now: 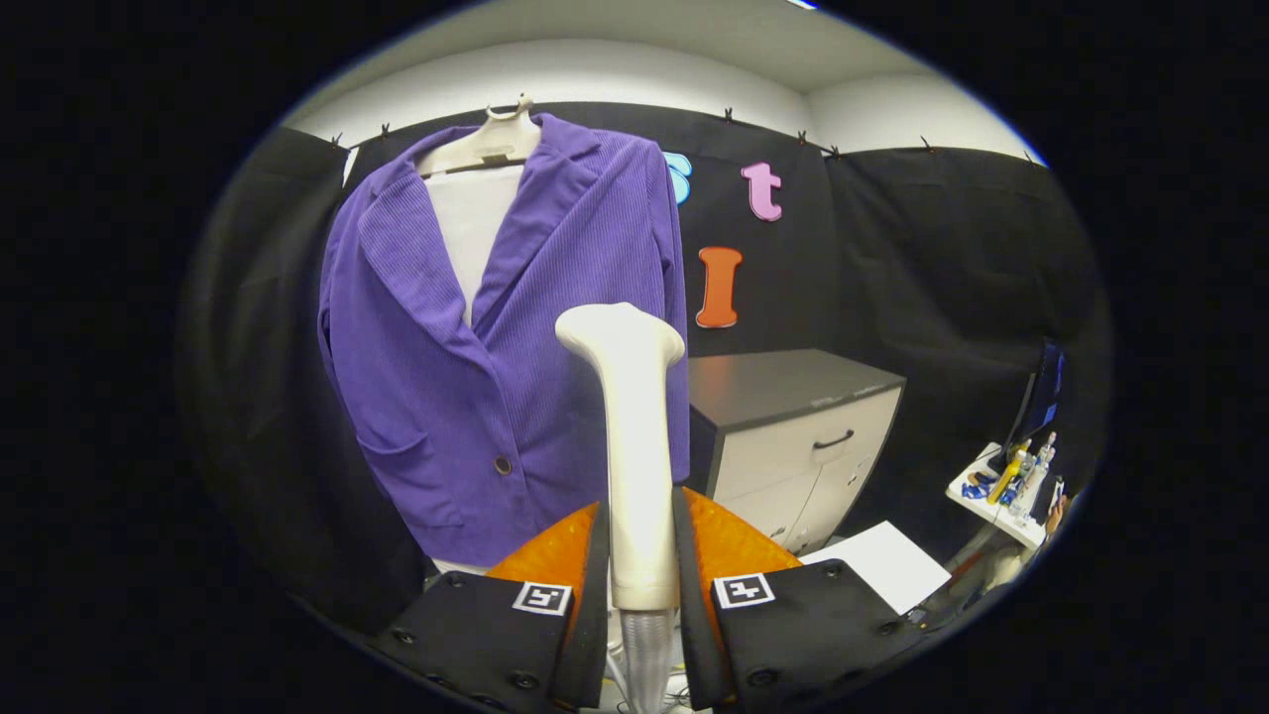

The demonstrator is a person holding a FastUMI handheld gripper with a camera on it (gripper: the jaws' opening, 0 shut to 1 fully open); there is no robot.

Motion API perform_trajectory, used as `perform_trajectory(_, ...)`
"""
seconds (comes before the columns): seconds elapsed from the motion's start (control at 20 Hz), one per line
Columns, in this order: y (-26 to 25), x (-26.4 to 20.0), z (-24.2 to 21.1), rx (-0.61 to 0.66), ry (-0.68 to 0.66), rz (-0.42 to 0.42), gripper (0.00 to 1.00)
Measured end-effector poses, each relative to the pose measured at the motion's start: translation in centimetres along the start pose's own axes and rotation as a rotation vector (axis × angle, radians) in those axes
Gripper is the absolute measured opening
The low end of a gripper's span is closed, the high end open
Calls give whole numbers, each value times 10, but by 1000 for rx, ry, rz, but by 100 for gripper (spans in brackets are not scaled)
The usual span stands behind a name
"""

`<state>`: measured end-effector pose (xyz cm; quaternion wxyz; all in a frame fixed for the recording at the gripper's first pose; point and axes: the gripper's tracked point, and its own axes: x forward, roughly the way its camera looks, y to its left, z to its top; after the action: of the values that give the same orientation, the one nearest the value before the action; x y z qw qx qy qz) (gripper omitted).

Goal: Iron the clothes twice with a garment steamer, once on the left side and once on the right side.

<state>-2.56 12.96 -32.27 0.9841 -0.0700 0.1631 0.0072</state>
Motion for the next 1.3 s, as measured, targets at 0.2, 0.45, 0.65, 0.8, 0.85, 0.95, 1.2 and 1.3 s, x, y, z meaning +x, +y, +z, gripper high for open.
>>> perform_trajectory(0.2,14,-6,58,25,-96,17,39)
perform_trajectory(0.45,26,-19,111,18,-188,3,39)
perform_trajectory(0.65,42,-26,139,6,-224,-9,39)
perform_trajectory(0.8,62,-34,153,7,-246,20,38)
perform_trajectory(0.85,73,-37,156,-4,-253,36,38)
perform_trajectory(0.95,94,-41,160,-38,-263,71,38)
perform_trajectory(1.2,138,-52,154,-68,-262,137,39)
perform_trajectory(1.3,157,-54,146,-97,-256,160,38)
